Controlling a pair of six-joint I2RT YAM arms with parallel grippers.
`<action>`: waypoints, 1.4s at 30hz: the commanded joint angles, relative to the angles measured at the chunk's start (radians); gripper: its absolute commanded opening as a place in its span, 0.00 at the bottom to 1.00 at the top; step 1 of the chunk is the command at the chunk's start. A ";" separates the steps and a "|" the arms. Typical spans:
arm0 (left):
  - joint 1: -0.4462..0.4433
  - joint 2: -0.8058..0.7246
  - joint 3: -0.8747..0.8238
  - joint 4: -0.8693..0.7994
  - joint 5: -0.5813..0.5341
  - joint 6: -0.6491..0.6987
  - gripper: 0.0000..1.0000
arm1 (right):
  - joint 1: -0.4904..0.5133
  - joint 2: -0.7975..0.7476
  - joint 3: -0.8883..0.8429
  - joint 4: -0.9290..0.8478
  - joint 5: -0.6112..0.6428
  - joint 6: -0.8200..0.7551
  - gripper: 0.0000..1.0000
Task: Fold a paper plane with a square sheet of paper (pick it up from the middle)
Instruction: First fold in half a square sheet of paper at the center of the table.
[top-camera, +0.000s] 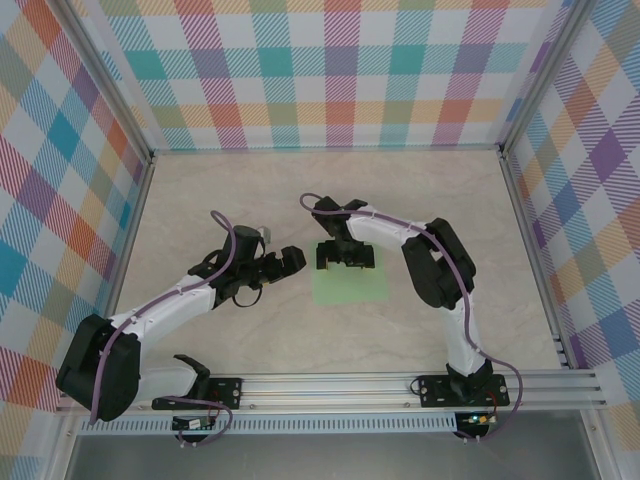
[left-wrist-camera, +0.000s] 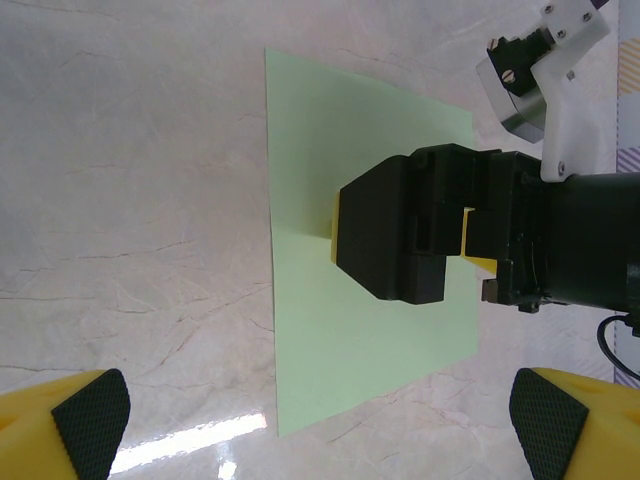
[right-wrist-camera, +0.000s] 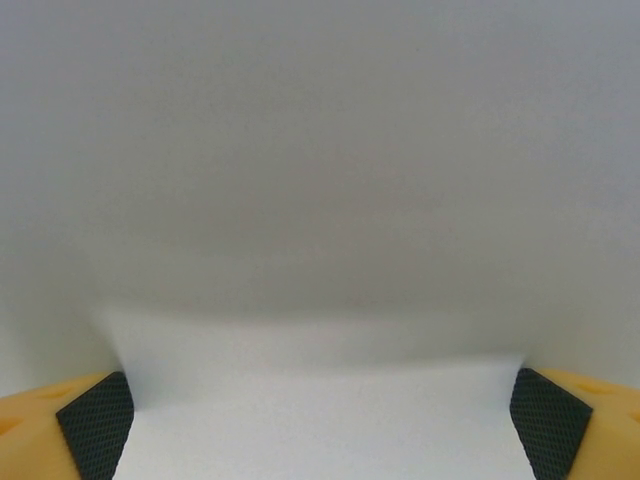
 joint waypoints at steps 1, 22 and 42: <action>0.003 -0.021 -0.005 -0.022 -0.002 0.011 1.00 | 0.001 0.049 -0.061 0.009 -0.036 0.011 0.98; 0.003 -0.021 0.001 -0.022 0.003 0.011 1.00 | -0.002 -0.036 0.059 -0.070 0.017 -0.050 1.00; 0.003 -0.028 0.005 -0.041 -0.005 0.016 1.00 | -0.014 0.048 -0.075 0.019 -0.047 -0.011 0.99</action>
